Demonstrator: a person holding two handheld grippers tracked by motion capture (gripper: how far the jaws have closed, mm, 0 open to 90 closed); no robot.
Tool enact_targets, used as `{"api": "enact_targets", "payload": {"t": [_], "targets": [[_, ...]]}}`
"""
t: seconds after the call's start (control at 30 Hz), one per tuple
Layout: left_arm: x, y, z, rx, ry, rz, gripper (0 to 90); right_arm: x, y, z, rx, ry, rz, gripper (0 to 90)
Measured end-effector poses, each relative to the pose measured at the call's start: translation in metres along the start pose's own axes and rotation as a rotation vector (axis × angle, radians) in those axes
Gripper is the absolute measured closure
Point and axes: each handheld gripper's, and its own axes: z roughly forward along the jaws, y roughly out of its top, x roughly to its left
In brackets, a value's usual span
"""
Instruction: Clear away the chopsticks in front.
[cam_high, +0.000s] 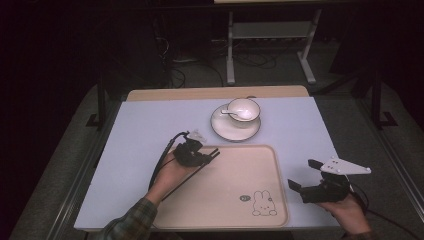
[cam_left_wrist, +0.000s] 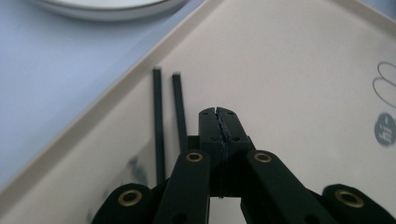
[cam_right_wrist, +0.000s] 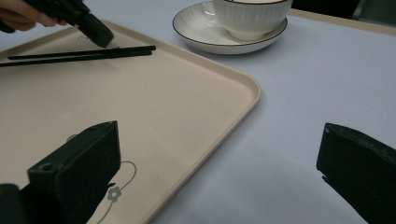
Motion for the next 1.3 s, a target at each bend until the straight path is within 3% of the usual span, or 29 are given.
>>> {"api": "enact_targets", "payload": {"t": [0.17,0.43,0.87,1.3], "targets": [[0.0,0.012,0.025,0.012,-0.01,0.014,89.3,0.0,0.0,-0.001,-0.001,-0.001,-0.001,0.0],[0.008,0.013,0.037,0.015,0.007,0.006,89.2,0.0,-0.002,-0.004,-0.002,-0.007,0.002,0.0],[0.025,-0.006,0.018,0.013,0.02,-0.039,89.2,0.001,-0.002,-0.004,-0.001,-0.009,0.001,0.0],[0.029,-0.033,-0.008,0.032,0.022,-0.073,89.2,0.0,-0.002,-0.005,-0.003,-0.011,0.003,0.0]]}}
